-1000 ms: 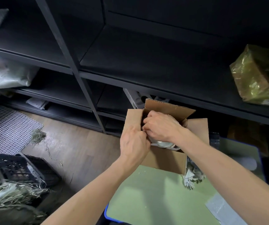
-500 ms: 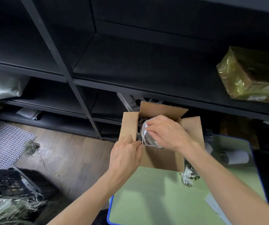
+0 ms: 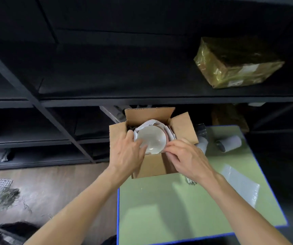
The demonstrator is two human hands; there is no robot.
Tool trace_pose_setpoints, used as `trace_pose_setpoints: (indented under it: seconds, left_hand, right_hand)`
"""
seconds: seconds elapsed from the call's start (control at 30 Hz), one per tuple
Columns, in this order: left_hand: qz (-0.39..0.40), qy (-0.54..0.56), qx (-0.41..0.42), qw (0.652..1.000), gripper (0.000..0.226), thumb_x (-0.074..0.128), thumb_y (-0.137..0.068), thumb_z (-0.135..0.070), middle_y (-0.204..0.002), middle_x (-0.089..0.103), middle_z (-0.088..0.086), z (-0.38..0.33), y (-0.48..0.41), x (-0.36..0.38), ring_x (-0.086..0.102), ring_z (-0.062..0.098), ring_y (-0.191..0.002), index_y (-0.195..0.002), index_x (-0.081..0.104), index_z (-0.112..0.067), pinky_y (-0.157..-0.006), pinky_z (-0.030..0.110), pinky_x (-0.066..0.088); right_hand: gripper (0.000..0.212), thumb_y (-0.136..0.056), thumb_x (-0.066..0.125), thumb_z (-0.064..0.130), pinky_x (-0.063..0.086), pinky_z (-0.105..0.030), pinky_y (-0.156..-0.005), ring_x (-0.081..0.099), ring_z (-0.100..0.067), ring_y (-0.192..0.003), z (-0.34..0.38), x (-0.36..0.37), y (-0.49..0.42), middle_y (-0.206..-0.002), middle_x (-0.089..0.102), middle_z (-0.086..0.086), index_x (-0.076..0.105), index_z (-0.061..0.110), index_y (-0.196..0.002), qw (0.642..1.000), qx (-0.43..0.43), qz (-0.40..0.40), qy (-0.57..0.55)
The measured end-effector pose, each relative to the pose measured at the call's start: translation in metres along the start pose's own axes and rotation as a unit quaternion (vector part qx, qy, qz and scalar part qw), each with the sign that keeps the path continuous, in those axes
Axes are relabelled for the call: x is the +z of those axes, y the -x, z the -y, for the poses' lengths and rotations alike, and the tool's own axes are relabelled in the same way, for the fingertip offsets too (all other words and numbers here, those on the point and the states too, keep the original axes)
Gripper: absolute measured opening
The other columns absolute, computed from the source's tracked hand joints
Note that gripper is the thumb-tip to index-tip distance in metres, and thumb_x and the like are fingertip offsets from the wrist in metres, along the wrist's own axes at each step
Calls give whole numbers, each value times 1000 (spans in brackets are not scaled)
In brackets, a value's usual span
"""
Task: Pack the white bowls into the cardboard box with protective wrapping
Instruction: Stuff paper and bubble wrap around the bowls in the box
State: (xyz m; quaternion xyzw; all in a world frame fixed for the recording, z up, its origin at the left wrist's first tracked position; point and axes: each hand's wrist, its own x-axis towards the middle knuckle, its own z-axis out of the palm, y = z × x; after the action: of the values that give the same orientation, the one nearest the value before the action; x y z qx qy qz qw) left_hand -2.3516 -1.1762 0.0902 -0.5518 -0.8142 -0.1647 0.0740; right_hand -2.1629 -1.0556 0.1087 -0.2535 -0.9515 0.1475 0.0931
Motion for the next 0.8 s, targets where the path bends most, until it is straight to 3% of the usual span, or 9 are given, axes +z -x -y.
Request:
trace_pose_setpoints:
  seconds: [0.13,0.3,0.5,0.6,0.8]
  left_hand:
    - [32,-21,0,999,28,63,-88,-22,-65,52,-3,15,-5,-2,31,15,-66,-60,66,-22,-56,31,35]
    - [6,18,-26,999,25,63,-90,-19,-70,53,-1,-17,-2,-7,44,21,-63,-65,66,-17,-50,32,32]
    - [32,95,23,995,30,50,-93,-28,-67,52,0,-87,-14,5,49,27,-64,-69,64,-19,-59,40,41]
    - [67,127,48,988,32,42,-98,-34,-71,53,-1,-129,-18,12,53,23,-66,-76,61,-21,-58,38,40]
    - [162,153,80,972,21,40,-97,-35,-82,57,-1,-198,-17,46,59,27,-72,-90,56,-24,-56,38,43]
  right_hand:
    - [16,-94,63,22,40,-17,-73,56,-12,-102,-8,-6,3,-104,67,17,76,26,-103,1000,12,-9,-2]
    - [18,-97,58,26,52,-29,-76,55,-9,-107,-24,-9,3,-106,65,17,74,26,-106,1000,12,2,-29]
    - [21,-98,51,38,48,-29,-68,52,-11,-91,-57,-30,20,-92,59,14,66,27,-90,1000,-8,-10,-25]
    - [28,-98,44,44,50,-36,-66,54,-15,-88,-86,-35,36,-88,56,11,62,27,-86,1000,19,3,-18]
    - [15,-99,49,38,50,-36,-73,58,-15,-96,-163,-43,72,-96,60,11,64,32,-100,991,114,71,-6]
